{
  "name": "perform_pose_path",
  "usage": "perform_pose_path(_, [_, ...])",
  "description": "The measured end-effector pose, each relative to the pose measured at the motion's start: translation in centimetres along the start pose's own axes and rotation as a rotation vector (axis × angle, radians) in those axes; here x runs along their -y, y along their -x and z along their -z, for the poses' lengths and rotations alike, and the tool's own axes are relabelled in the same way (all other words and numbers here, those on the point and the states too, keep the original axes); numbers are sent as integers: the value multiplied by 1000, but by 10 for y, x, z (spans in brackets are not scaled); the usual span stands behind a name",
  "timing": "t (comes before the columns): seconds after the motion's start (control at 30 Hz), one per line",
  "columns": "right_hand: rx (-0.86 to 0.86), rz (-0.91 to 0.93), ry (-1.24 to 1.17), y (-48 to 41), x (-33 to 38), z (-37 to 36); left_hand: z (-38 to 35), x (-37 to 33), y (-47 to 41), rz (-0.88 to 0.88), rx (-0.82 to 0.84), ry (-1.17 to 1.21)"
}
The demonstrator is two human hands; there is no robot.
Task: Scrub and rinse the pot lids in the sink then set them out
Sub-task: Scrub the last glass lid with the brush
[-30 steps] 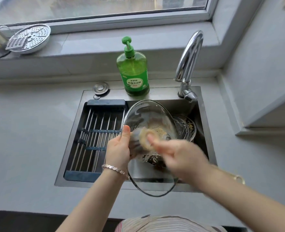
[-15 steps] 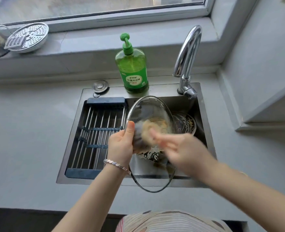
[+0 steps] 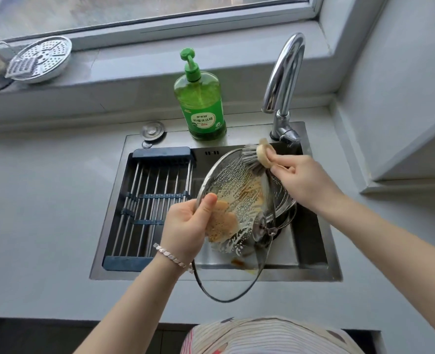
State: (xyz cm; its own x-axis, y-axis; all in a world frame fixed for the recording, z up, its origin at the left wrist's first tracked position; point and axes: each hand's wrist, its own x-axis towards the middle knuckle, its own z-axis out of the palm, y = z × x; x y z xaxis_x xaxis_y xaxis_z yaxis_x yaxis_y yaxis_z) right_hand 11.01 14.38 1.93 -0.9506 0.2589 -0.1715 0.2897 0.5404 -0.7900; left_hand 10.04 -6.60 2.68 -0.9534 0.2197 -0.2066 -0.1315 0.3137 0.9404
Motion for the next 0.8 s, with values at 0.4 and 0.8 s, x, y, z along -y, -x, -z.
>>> perform_pose_path(0.4, [142,186,-236,19,8,-15,8,-9,-3,-6,-8,123])
perform_pose_path(0.8, [252,170,-179,20,2,-12,17,-7,-3,128,-28,306])
